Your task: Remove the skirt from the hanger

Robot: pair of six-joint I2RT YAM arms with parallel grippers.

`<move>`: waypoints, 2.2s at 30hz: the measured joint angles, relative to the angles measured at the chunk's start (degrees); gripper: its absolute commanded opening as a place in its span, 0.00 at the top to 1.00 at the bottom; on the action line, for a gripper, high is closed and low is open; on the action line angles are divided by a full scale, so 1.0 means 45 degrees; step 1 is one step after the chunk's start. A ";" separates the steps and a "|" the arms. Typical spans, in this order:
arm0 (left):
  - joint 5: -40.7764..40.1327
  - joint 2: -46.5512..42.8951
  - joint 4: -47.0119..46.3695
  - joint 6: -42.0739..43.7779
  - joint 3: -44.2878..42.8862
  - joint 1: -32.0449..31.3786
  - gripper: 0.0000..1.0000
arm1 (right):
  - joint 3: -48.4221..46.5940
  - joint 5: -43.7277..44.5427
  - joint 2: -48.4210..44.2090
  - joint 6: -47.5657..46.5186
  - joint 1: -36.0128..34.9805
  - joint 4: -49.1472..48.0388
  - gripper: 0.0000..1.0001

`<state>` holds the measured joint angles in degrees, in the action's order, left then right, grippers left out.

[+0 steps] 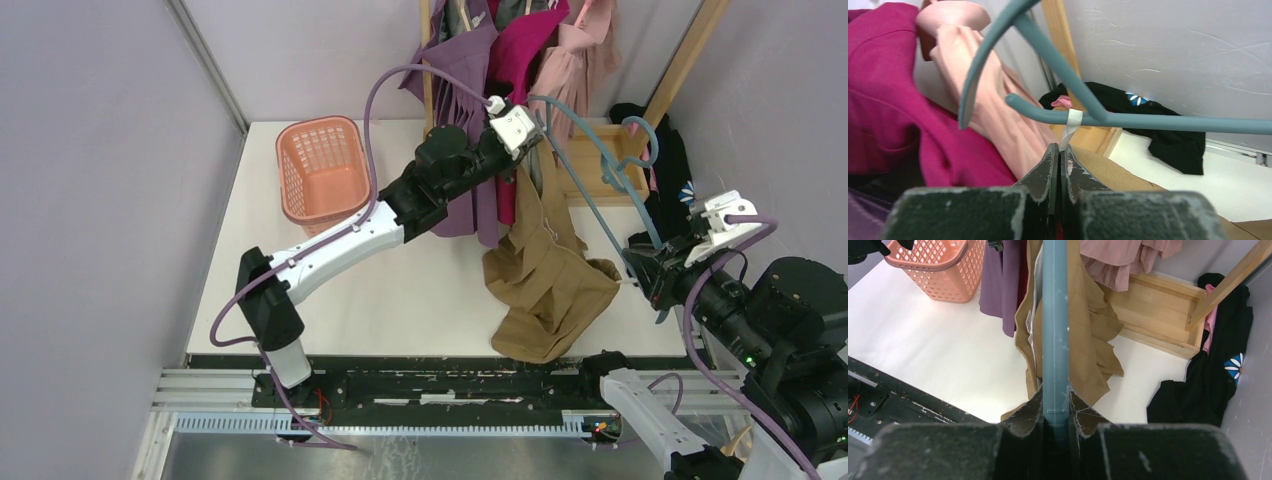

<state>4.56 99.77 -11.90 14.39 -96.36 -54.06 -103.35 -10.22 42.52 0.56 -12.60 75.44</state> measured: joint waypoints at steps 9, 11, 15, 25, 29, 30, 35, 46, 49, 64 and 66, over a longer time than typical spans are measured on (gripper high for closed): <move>-0.0257 0.0000 0.0262 0.0000 -0.0296 0.0665 0.97 | 0.0515 -0.0005 -0.0019 0.0039 0.0000 -0.0500 0.99; -0.0262 0.0000 0.0296 0.0000 -0.0340 0.0729 0.97 | 0.0651 -0.0010 -0.0019 0.0107 0.0000 -0.0588 0.99; -0.0277 0.0000 0.0461 0.0000 -0.0476 0.0869 0.97 | 0.1127 -0.0024 -0.0019 0.0287 0.0000 -0.1020 0.99; -0.0287 0.0000 0.0622 0.0000 -0.0967 0.1064 0.97 | 0.2142 -0.0058 0.0155 0.0588 0.0000 -0.1579 0.99; -0.0311 -0.0010 0.0622 0.0000 -0.0933 0.1103 0.97 | 0.2137 -0.0005 0.0141 0.0568 0.0000 -0.1613 0.99; -0.0325 -0.0029 0.0607 0.0000 -0.0879 0.1107 0.97 | 0.2137 0.0044 0.0131 0.0559 0.0000 -0.1608 0.99; -0.0335 -0.0311 0.0544 0.0005 -0.0092 0.1161 0.97 | 0.2055 0.0491 0.0010 0.0432 0.0000 -0.1564 0.99; -0.0175 -0.1219 0.0423 -0.0583 0.1613 0.1214 0.97 | 0.3589 0.1768 -0.0593 0.1156 0.0000 -0.5197 0.99; 0.0083 -0.1224 0.0272 -0.1103 0.1622 0.1214 0.97 | 0.4284 0.1651 -0.0301 0.1661 0.0000 -0.6504 0.99; 0.0695 -0.1350 0.0243 -0.2293 0.1666 0.1146 0.97 | 0.5484 0.1219 0.0588 0.2783 0.0000 -1.0870 0.99; 0.0695 -0.1350 0.0253 -0.2322 0.1671 0.1127 0.97 | 0.6149 0.1224 0.0423 0.3167 0.0000 -1.1798 0.99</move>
<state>7.68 93.69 -10.76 3.95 -88.84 -48.99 -75.68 -4.71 44.42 14.81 -12.60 22.35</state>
